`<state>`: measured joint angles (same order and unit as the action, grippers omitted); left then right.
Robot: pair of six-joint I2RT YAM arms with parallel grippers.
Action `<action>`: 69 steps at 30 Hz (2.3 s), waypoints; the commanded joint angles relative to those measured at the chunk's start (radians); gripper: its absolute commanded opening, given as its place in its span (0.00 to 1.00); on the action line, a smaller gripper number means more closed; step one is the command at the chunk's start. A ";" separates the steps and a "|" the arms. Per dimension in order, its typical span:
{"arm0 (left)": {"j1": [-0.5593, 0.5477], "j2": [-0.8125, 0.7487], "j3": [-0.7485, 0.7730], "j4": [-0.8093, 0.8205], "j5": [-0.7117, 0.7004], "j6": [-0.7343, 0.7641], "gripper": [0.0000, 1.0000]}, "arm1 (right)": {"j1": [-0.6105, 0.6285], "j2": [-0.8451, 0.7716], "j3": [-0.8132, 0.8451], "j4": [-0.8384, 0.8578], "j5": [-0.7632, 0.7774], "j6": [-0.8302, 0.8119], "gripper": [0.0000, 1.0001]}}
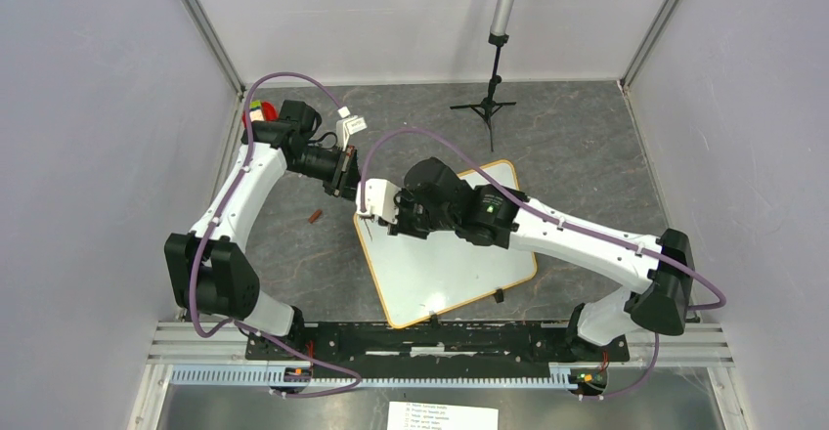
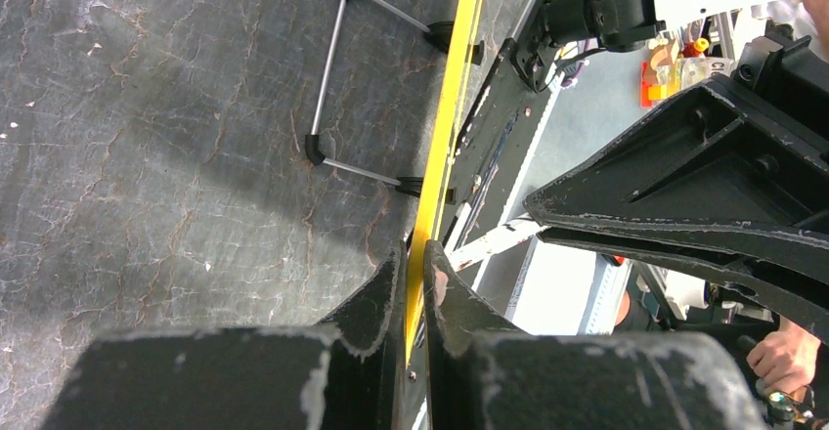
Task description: Write a sentence on the whiteboard
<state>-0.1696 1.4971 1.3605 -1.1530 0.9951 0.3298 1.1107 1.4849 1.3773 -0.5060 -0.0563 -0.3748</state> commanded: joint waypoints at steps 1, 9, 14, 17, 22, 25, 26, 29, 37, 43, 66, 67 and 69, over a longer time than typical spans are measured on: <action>-0.002 -0.003 0.017 -0.007 0.034 -0.014 0.02 | 0.004 0.002 0.008 0.007 -0.024 0.019 0.00; -0.002 -0.011 0.015 -0.007 0.032 -0.014 0.02 | 0.014 0.043 0.053 0.017 -0.030 0.022 0.00; -0.002 -0.012 0.015 -0.007 0.030 -0.014 0.02 | 0.014 0.036 0.065 0.011 -0.046 0.018 0.00; -0.002 -0.011 0.015 -0.007 0.030 -0.014 0.02 | 0.014 -0.003 0.047 0.010 -0.074 0.014 0.00; -0.002 -0.011 0.015 -0.004 0.030 -0.017 0.02 | 0.007 -0.066 -0.004 -0.013 -0.062 -0.004 0.00; -0.002 -0.014 0.013 -0.004 0.029 -0.019 0.02 | 0.005 -0.080 -0.027 -0.024 -0.058 -0.012 0.00; -0.002 -0.014 0.013 -0.004 0.028 -0.019 0.02 | 0.005 -0.081 -0.033 -0.026 -0.056 -0.012 0.00; -0.002 -0.016 0.013 -0.002 0.027 -0.021 0.02 | 0.005 -0.075 -0.042 -0.022 -0.037 -0.012 0.00; -0.002 -0.016 0.011 0.004 0.023 -0.033 0.02 | 0.005 -0.049 -0.019 -0.010 0.017 -0.003 0.00; -0.002 -0.016 0.012 0.006 0.025 -0.034 0.03 | 0.005 -0.019 -0.003 0.002 0.028 0.010 0.00; -0.002 -0.011 0.010 0.006 0.021 -0.029 0.02 | 0.007 -0.037 -0.068 -0.023 -0.014 -0.004 0.00; -0.002 -0.011 0.009 0.006 0.022 -0.030 0.02 | 0.006 -0.039 -0.072 -0.026 -0.013 -0.007 0.00; -0.002 -0.012 0.009 0.006 0.022 -0.030 0.02 | 0.006 -0.045 -0.075 -0.030 -0.006 -0.011 0.00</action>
<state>-0.1696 1.4971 1.3605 -1.1484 0.9844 0.3294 1.1191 1.4670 1.3212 -0.5243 -0.0830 -0.3702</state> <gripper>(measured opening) 0.119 0.145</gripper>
